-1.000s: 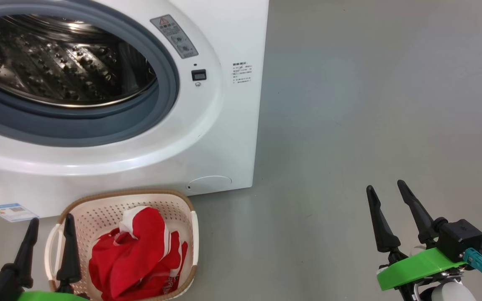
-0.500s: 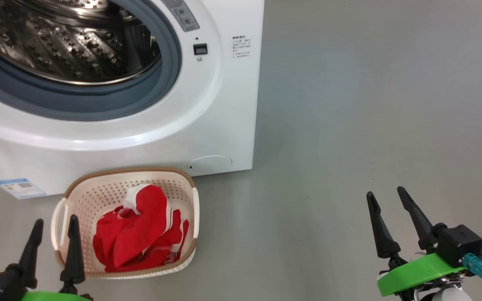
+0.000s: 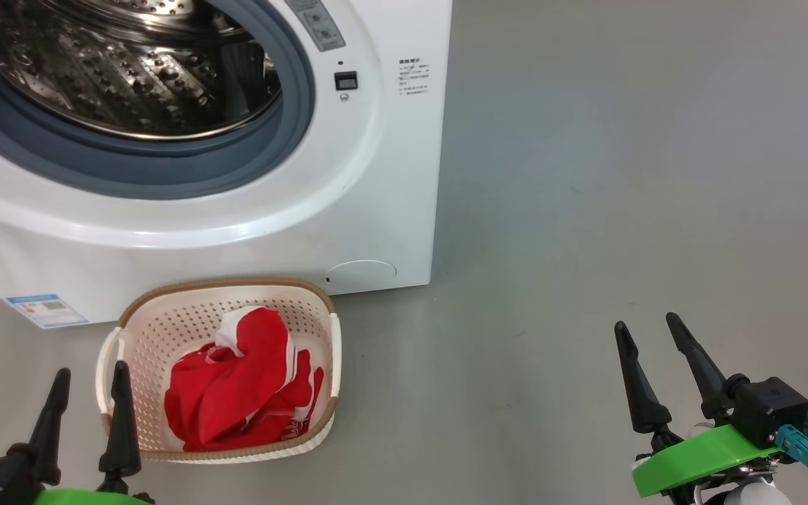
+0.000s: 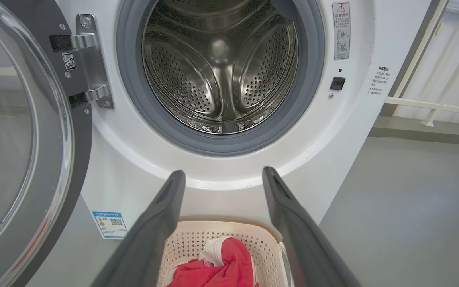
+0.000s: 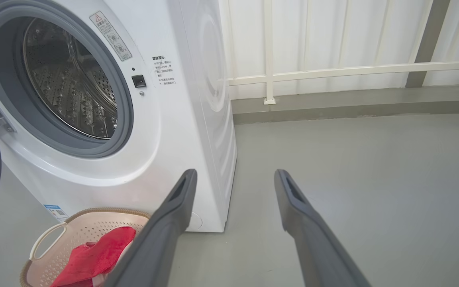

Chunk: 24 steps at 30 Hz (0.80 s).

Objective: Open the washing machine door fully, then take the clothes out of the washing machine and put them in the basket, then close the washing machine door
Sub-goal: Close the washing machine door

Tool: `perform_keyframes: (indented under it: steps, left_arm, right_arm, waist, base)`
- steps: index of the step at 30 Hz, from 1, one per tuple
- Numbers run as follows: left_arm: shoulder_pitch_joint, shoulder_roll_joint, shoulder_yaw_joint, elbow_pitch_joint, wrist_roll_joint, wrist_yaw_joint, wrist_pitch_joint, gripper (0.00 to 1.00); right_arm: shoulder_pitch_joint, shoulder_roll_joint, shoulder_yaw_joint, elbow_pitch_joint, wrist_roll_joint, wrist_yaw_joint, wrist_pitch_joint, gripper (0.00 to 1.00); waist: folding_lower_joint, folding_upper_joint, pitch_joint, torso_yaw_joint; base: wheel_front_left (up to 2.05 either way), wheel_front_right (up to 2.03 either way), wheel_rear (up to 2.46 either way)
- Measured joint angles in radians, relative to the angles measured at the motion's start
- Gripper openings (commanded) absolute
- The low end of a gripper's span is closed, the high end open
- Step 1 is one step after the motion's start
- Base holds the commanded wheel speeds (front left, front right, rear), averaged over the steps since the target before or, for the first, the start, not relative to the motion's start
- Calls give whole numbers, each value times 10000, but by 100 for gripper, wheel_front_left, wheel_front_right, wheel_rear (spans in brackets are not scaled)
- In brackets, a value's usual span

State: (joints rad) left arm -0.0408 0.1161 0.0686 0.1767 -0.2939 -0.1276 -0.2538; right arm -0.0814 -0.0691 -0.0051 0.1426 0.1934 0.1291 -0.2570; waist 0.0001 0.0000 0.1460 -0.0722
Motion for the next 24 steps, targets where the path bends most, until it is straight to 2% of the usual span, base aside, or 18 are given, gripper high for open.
perform_keyframes:
  steps: [13, 24]
  left_arm:
    - [-1, -303, 253, -2, -81, 0, 0, 100]
    - [4, -571, 359, 61, -159, 0, 0, 100]
  right_arm:
    - [-4, -186, 150, 40, 0, 0, 0, 100]
    - [-39, -360, 339, 268, 12, 0, 0, 100]
  waist:
    - [0, 0, -8, 862]
    - [0, 0, -9, 2399]
  base:
    - [0, 0, 0]
    - [0, 0, 0]
